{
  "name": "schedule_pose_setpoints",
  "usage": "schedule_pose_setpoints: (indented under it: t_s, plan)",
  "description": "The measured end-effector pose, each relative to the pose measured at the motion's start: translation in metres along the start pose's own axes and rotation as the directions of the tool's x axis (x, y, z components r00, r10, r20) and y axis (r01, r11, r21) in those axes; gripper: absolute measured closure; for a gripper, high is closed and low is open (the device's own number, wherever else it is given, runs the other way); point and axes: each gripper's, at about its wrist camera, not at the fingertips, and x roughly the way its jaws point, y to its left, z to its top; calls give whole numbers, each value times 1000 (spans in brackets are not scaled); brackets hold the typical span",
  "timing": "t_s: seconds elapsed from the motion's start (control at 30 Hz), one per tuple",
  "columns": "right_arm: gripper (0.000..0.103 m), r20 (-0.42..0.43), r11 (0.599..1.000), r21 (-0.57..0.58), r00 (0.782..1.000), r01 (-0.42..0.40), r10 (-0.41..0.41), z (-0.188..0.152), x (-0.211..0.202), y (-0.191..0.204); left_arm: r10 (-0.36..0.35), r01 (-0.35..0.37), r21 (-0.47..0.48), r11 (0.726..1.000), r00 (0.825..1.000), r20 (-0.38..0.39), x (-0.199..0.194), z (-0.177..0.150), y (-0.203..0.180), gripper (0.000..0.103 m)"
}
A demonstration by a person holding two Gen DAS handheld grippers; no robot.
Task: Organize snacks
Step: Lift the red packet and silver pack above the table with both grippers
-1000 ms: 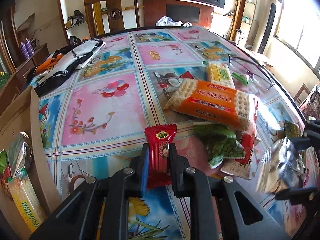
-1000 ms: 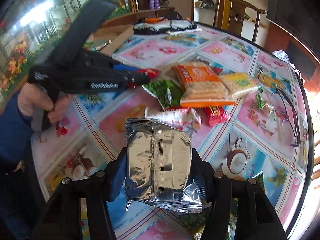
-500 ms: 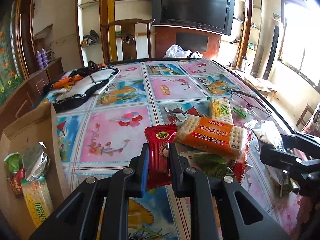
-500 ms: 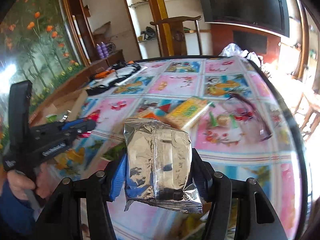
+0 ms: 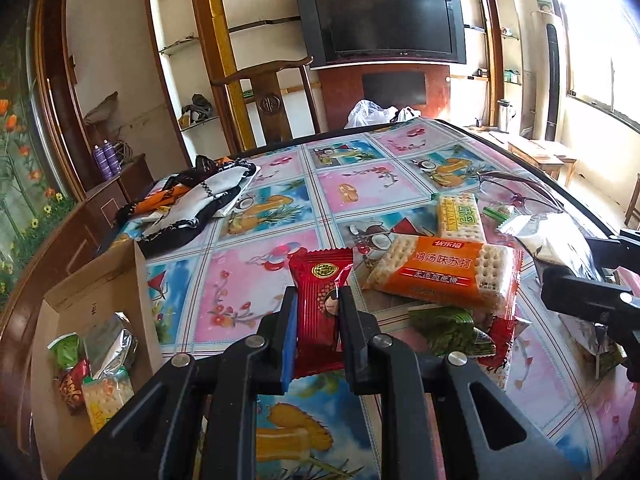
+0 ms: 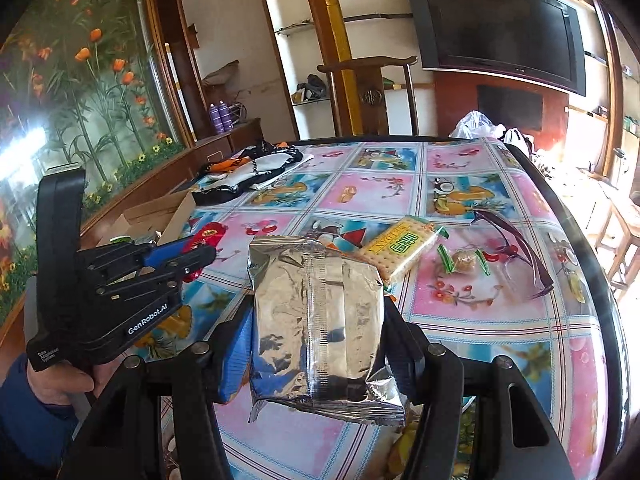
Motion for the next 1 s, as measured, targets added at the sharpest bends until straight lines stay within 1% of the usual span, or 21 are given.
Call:
schedule_pose_setpoints:
  t_s: [0.37,0.8,1.0]
  plan:
    - [40,-3,1000,2,1000,10,-10,0,1,-1,59,-60,45,997,998,27,-3,-2,-6,84]
    - [40,-12,1000,1,1000,11,-11,-1,3,-2,78,-80,53,995,996,41,-5,-1,-6,84]
    - [40,-11,1000,2,1000,10,-10,-1,3,-2,60,-62,40,997,997,39,-7,1,-5,84]
